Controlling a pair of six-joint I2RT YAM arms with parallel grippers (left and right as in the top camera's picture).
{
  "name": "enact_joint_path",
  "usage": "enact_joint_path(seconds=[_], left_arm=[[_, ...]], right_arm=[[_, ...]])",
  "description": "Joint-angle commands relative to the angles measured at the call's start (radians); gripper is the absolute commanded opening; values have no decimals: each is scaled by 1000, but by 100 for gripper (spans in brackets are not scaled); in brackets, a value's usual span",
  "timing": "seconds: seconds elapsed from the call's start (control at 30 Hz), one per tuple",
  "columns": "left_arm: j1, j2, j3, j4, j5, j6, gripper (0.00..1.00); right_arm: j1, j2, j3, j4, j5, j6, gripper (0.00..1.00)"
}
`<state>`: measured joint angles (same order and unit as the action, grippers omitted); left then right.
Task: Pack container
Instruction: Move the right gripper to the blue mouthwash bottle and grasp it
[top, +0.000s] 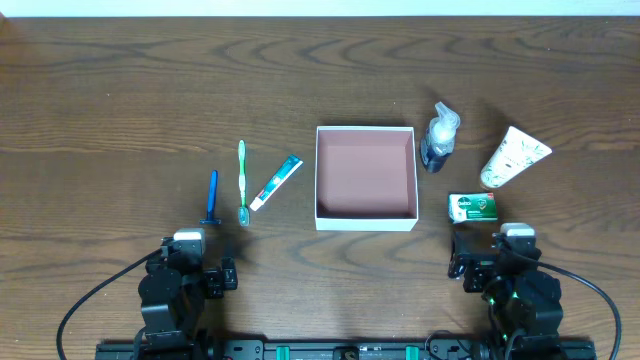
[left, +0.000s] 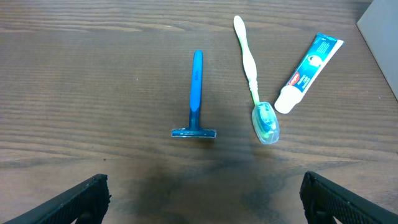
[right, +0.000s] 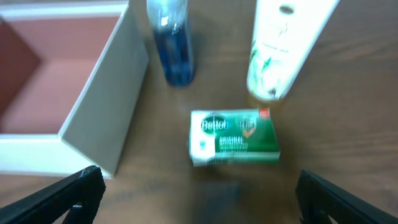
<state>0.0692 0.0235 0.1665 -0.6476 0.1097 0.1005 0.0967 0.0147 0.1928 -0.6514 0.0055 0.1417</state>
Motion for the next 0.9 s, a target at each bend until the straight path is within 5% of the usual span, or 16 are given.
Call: enact_joint_path(seconds=[0.0, 0.1, 0.37, 0.63, 0.87], left_arm=[[2, 0, -9, -2, 14, -16, 98], [2, 0, -9, -1, 14, -16, 98], [2, 0, -9, -2, 14, -16, 98], [2, 0, -9, -2, 14, -16, 98], [2, 0, -9, -2, 14, -16, 98]], right_arm=[[5, -8, -7, 23, -62, 114, 99], [5, -8, -7, 101, -138, 224, 99], [5, 242, 138, 167, -166, 109, 99], [6, 887, 676, -42, -119, 51, 99], [8, 1291, 1170, -276, -276, 47, 99]])
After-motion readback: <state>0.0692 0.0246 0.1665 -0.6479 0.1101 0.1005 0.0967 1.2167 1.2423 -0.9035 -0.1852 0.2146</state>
